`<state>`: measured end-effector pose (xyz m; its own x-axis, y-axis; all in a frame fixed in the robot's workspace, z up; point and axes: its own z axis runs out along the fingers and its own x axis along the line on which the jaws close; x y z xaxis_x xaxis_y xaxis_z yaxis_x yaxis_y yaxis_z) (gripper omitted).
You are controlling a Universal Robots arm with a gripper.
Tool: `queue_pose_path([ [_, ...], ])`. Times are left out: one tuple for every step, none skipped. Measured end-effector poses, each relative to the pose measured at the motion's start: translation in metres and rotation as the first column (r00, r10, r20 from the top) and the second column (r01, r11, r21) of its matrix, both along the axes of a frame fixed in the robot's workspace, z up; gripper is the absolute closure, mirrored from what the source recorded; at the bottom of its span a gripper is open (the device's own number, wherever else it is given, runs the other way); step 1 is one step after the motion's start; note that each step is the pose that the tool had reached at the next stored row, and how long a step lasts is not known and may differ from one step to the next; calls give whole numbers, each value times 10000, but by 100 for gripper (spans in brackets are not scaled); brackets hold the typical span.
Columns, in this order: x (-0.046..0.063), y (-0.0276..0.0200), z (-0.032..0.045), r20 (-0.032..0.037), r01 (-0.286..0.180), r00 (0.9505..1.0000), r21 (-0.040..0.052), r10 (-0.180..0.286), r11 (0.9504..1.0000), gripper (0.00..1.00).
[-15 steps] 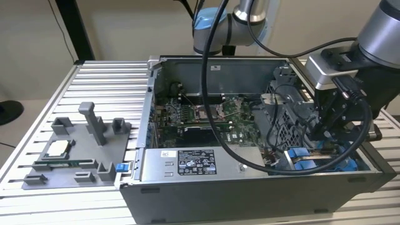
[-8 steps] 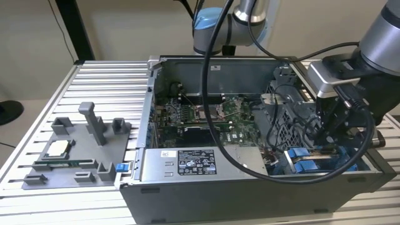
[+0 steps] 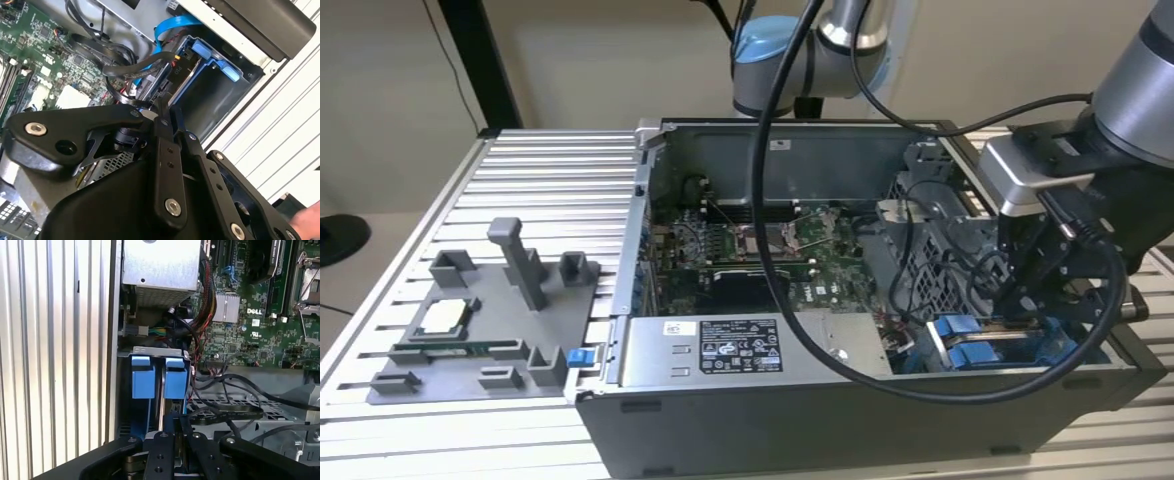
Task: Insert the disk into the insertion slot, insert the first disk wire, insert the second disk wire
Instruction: 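Insert the second disk wire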
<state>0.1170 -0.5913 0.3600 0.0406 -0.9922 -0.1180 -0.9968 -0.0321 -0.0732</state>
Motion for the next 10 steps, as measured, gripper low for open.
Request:
queue_pose_path([
  [0, -1, 0, 0, 0, 10000, 0, 0, 10000, 100],
  [0, -1, 0, 0, 1, 10000, 0, -1, 10000, 100],
  [0, -1, 0, 1, 0, 10000, 1, 0, 10000, 100],
  [0, -2, -1, 4, 1, 10000, -2, -1, 10000, 100],
  [1, -2, -5, 10, -1, 10000, -3, 1, 10000, 100],
  [1, -1, -9, 15, -1, 10000, -9, 1, 10000, 100],
  [1, -2, -13, 19, -1, 10000, -19, 1, 10000, 100],
  [0, -2, -17, 22, 0, 10000, -25, 0, 10000, 100],
  [0, -2, -21, 24, 0, 10000, -29, 0, 10000, 100],
  [0, -2, -22, 25, 0, 10000, -32, 0, 10000, 100],
])
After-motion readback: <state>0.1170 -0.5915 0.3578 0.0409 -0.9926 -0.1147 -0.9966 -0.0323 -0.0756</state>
